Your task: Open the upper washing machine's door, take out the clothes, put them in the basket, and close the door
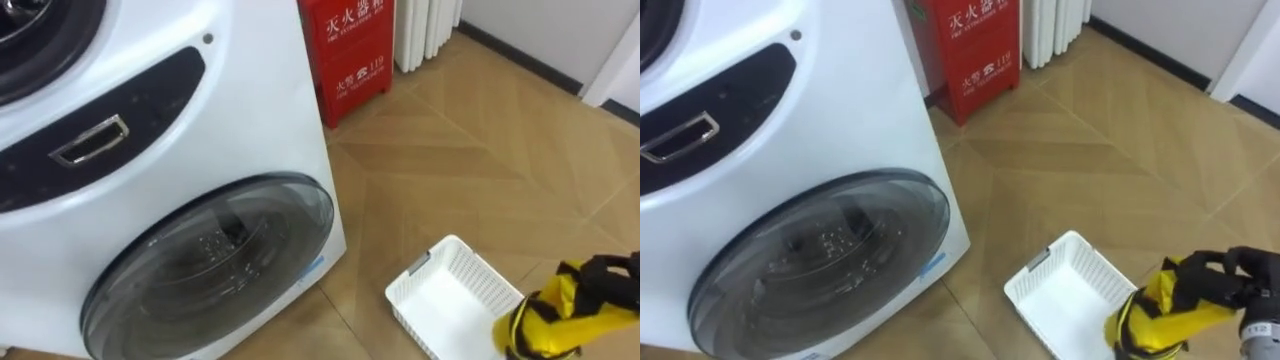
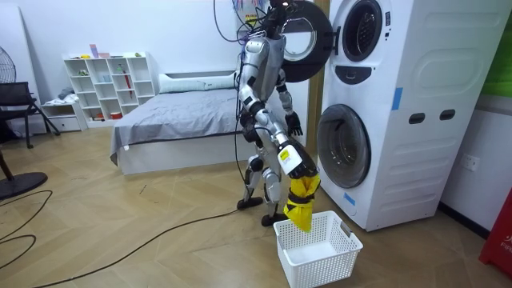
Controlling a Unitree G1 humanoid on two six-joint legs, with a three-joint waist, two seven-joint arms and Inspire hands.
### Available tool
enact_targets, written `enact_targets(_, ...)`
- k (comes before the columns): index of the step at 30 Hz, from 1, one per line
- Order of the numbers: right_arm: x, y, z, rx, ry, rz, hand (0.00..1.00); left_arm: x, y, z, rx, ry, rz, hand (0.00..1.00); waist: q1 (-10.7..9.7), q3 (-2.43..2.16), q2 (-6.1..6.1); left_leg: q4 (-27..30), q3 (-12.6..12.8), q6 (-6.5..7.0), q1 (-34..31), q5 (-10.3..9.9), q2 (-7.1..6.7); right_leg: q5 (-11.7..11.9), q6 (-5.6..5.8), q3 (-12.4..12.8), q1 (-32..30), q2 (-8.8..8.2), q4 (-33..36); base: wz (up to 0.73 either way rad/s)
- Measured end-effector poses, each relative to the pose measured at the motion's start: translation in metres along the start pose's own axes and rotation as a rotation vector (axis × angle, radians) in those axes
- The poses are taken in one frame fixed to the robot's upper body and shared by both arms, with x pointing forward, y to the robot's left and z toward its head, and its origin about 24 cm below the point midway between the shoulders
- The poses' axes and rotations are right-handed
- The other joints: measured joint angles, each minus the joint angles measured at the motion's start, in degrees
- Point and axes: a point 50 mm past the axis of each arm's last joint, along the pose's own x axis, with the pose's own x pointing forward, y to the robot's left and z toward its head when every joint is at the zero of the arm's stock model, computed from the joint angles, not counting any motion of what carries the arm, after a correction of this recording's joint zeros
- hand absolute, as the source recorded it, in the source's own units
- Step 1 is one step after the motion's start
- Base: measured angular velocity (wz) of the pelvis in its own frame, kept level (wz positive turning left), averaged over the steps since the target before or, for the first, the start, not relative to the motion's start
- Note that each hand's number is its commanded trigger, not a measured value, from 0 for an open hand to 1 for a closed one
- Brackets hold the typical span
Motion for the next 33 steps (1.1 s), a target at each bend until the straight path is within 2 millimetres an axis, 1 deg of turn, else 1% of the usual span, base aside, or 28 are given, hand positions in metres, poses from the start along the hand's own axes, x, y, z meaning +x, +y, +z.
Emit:
enact_targets(2, -0.001, 0.004, -0.002, -0.015, 0.004, 0.016, 1.0, -0.001, -0.002, -0.004, 0.019, 0.008, -0.007, 0.0, 0.0, 0.08, 0.54, -0.2, 0.0, 0.02, -0.1, 0.0, -0.09, 0.4, 0.34, -0.2, -0.1, -0.06, 0.0, -0.06)
enact_targets(3, -0.001, 0.006, -0.006, -0.022, 0.019, 0.025, 1.0, -0.001, -0.003, -0.003, 0.028, 0.006, -0.011, 0.0, 0.0, 0.05, 0.68, -0.4, 0.0, 0.02, -0.1, 0.0, -0.12, 0.4, 0.34, -0.3, -0.1, -0.09, 0.1, 0.0)
enact_targets(6, -0.002, 0.009, -0.01, -0.017, 0.034, 0.036, 1.0, -0.001, -0.004, -0.003, 0.038, 0.001, -0.014, 0.0, 0.0, 0.04, 0.69, -0.8, 0.0, 0.12, -0.5, 0.1, -0.3, 0.4, 0.38, -0.3, -0.7, -0.17, 0.2, 0.0)
enact_targets(8, -0.002, 0.009, -0.011, -0.015, 0.035, 0.034, 0.09, -0.001, -0.004, -0.004, 0.044, 0.006, -0.016, 0.0, 0.0, 0.05, 0.67, -1.0, -0.1, 0.24, -0.9, 0.2, -0.4, 0.5, 0.4, -0.4, -1.2, -0.24, 0.4, 0.0)
enact_targets(9, -0.002, 0.008, -0.011, -0.015, 0.038, 0.032, 0.0, -0.001, -0.004, -0.006, 0.045, 0.013, -0.014, 0.0, 0.0, 0.06, 0.65, -1.0, -0.2, 0.24, -1.1, 0.2, -0.41, 0.5, 0.34, -0.6, -1.4, -0.29, 0.4, 0.0)
enact_targets(10, -0.002, 0.008, -0.011, -0.015, 0.038, 0.032, 0.0, -0.001, -0.004, -0.007, 0.045, 0.016, -0.013, 0.0, -0.1, 0.06, 0.64, -1.0, -0.4, 0.25, -1.3, 0.2, -0.45, 0.4, 0.29, -0.8, -1.6, -0.36, 0.5, 0.06)
enact_targets(12, -0.002, 0.009, -0.012, -0.011, 0.041, 0.033, 0.0, -0.001, -0.003, -0.009, 0.052, 0.025, -0.014, 0.0, -0.4, 0.15, 0.5, -0.7, -1.7, 0.59, -1.7, 0.6, -0.83, 0.1, 0.0, -1.4, -2.0, -0.79, 1.0, 0.14)
enact_targets(15, -0.004, 0.014, -0.013, 0.002, 0.046, 0.046, 0.0, -0.001, -0.003, -0.01, 0.056, 0.03, -0.014, 0.0, -0.4, 0.21, 0.41, -0.9, -3.0, 0.77, -2.2, 0.9, -1.16, -0.4, 0.43, -1.4, -2.1, -1.03, 0.9, 0.15)
enact_targets(19, -0.005, 0.027, -0.011, 0.015, 0.043, 0.094, 0.0, -0.001, -0.004, -0.011, 0.064, 0.029, -0.017, 0.0, -0.2, 0.36, 0.11, -1.1, -3.3, 0.98, -2.7, 1.1, -1.63, -0.6, 0.57, -1.6, -2.9, -1.45, 1.1, 0.07)
enact_targets(20, -0.004, 0.033, -0.008, 0.017, 0.034, 0.116, 0.0, -0.001, -0.004, -0.01, 0.064, 0.027, -0.017, 0.0, -0.2, 0.54, -0.13, -1.2, -3.3, 1.16, -3.0, 1.3, -1.95, -0.8, 0.59, -2.0, -3.4, -1.87, 1.4, 0.06)
enact_targets(22, -0.004, 0.036, -0.006, 0.026, 0.028, 0.126, 0.0, 0.0, -0.004, -0.007, 0.063, 0.014, -0.018, 0.0, -0.2, 0.58, -0.18, -1.1, -3.9, 1.18, -3.7, 1.3, -2.21, -1.1, 0.66, -2.6, -4.1, -2.3, 2.0, 0.16)
enact_targets(26, -0.004, 0.04, -0.003, 0.055, 0.02, 0.132, 0.0, -0.001, -0.004, -0.008, 0.058, 0.006, -0.019, 0.0, 0.1, 0.59, -0.35, -1.1, -5.1, 1.27, -3.7, 1.4, -2.23, -1.4, 0.2, -3.9, -4.1, -2.92, 2.1, 0.18)
enact_targets(29, -0.004, 0.039, -0.003, 0.078, 0.015, 0.124, 0.0, -0.001, -0.004, -0.009, 0.054, 0.007, -0.023, 0.0, 0.3, 0.51, -0.54, -1.2, -6.4, 1.24, -3.9, 1.4, -2.19, -1.6, -0.15, -4.9, -4.1, -3.21, 2.2, 0.15)
enact_targets(33, -0.004, 0.038, -0.002, 0.082, 0.005, 0.105, 0.0, -0.001, -0.002, -0.007, 0.046, -0.002, -0.02, 0.0, 0.7, 0.47, -1.37, -1.1, -6.5, 1.19, -3.8, 1.4, -2.08, -1.8, -0.54, -5.8, -3.9, -3.61, 3.0, 0.11)
